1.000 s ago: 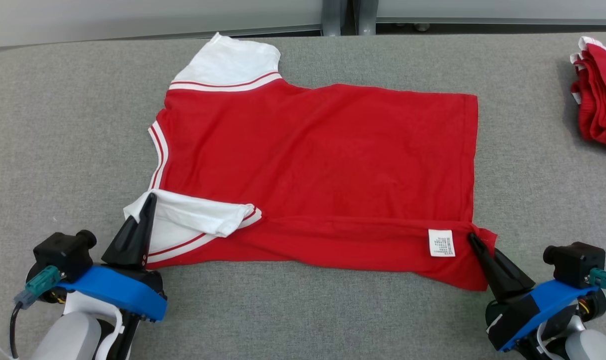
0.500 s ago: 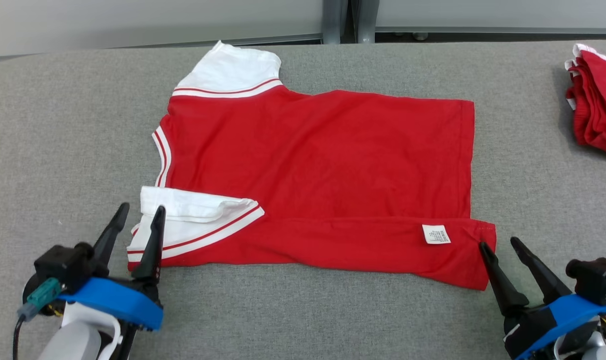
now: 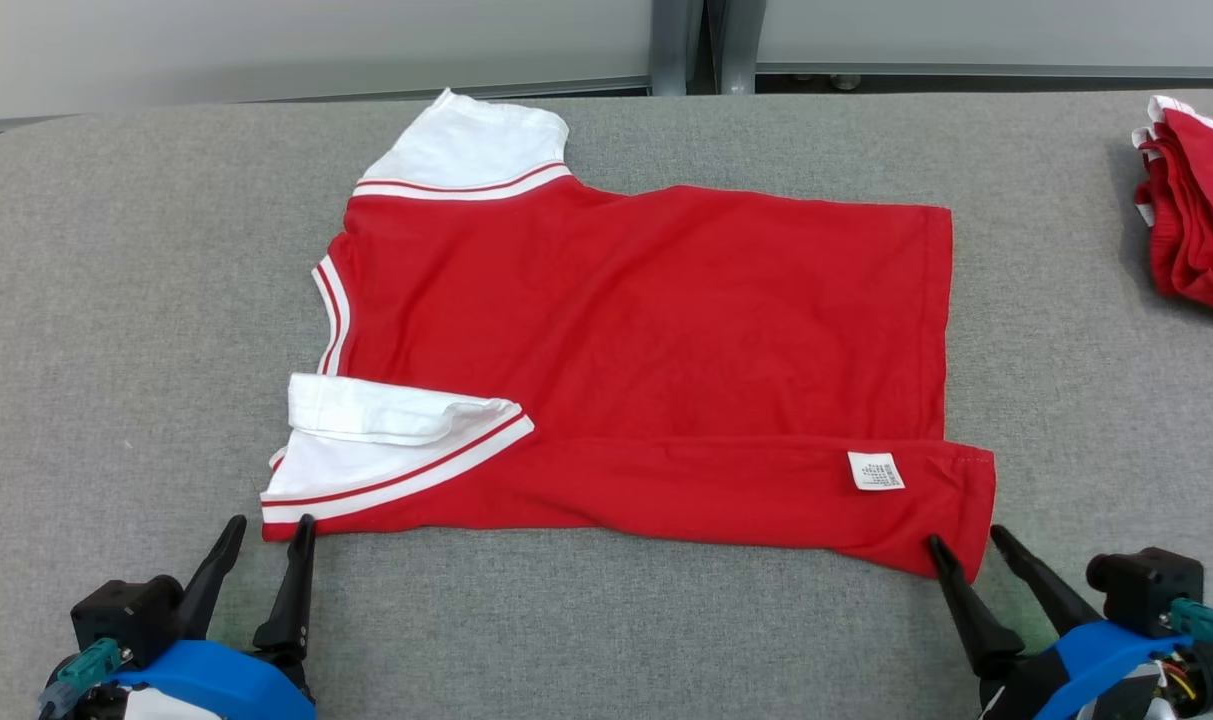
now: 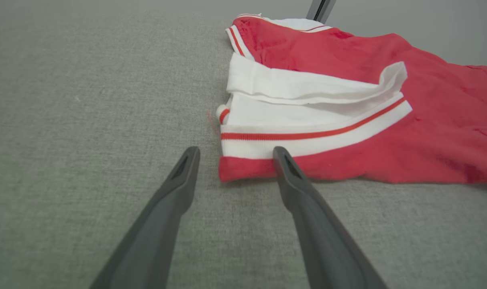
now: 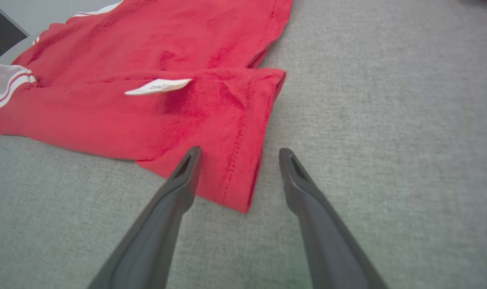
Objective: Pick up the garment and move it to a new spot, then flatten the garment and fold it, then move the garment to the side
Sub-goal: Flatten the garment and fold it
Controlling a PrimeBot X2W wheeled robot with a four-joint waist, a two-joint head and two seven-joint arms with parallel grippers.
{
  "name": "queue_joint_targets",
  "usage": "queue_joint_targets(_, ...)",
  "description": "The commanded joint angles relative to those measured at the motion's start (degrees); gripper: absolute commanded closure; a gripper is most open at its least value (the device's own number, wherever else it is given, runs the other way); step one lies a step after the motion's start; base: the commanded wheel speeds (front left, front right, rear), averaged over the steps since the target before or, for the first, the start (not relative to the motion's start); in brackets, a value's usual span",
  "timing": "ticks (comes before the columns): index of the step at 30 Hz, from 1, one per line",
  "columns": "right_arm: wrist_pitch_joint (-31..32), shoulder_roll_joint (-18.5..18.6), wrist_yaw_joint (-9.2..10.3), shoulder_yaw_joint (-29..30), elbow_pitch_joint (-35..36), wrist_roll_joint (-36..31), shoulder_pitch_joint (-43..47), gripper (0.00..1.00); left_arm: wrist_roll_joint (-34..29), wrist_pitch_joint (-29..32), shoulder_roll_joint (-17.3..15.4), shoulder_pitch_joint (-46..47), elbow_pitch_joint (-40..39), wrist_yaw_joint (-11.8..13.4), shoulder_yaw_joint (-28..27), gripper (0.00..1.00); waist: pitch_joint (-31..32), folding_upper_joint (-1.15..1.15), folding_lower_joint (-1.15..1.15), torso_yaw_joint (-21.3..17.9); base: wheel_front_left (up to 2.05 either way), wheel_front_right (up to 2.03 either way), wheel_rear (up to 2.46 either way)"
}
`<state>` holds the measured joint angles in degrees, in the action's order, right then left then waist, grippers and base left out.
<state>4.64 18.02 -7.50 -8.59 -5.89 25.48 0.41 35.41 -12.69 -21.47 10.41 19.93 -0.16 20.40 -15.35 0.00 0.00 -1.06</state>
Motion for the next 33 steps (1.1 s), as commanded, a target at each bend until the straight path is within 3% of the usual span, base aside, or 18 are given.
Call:
queue_joint_targets(1,0.51,-0.54,0.02,-0.08,-0.42,-0.49,-0.11,0.00,0.61,-0.06,0.04,0.04,0.50,-0.18,-0.36,0.00,-0.19,0.00,0.00,0.01,0.00,0.00,0.00)
queue_joint_targets(15,2.78,-2.74,0.01,-2.23,-3.71,-1.45,-1.95,0.00,1.78,1.10,1.01,4.36,5.97,-2.70,1.15,0.00,-1.32,0.00,0.00,-0.35,0.00,0.00,0.00)
queue_joint_targets(16,2.93,-2.91,0.01,-2.35,-3.93,-1.41,-2.03,0.00,1.82,1.17,1.06,4.59,6.39,-3.01,1.25,0.05,-1.32,0.00,0.00,-0.36,0.00,0.00,0.00)
queue_joint_targets(17,3.05,-3.11,0.01,-2.41,-4.02,-1.57,-1.99,0.39,1.87,1.14,1.14,4.73,6.76,-3.06,1.33,0.36,-1.33,0.00,0.00,-0.38,0.00,0.00,0.00)
queue_joint_targets(18,3.14,-3.18,0.01,-2.46,-4.23,-1.64,-2.09,0.59,1.92,1.13,1.26,4.81,7.13,-3.18,1.48,0.61,-1.33,0.00,0.00,-0.37,0.00,0.00,0.00)
queue_joint_targets(19,3.24,-3.23,0.01,-2.57,-4.42,-1.62,-2.22,0.87,1.99,1.08,1.37,4.92,7.47,-3.35,1.62,1.00,-1.31,0.00,0.00,-0.34,0.00,0.00,0.00)
queue_joint_targets(20,3.32,-3.42,0.01,-2.69,-4.53,-1.67,-2.30,1.00,2.05,1.02,1.45,5.06,7.75,-3.43,1.75,1.00,-1.28,0.00,0.00,-0.31,0.00,0.00,0.00)
queue_joint_targets(33,1.93,-2.32,0.02,-0.86,-2.24,-0.22,0.41,1.00,2.72,-0.57,1.74,0.57,4.60,-3.09,2.02,1.00,2.76,0.00,0.00,0.16,0.00,0.00,0.00)
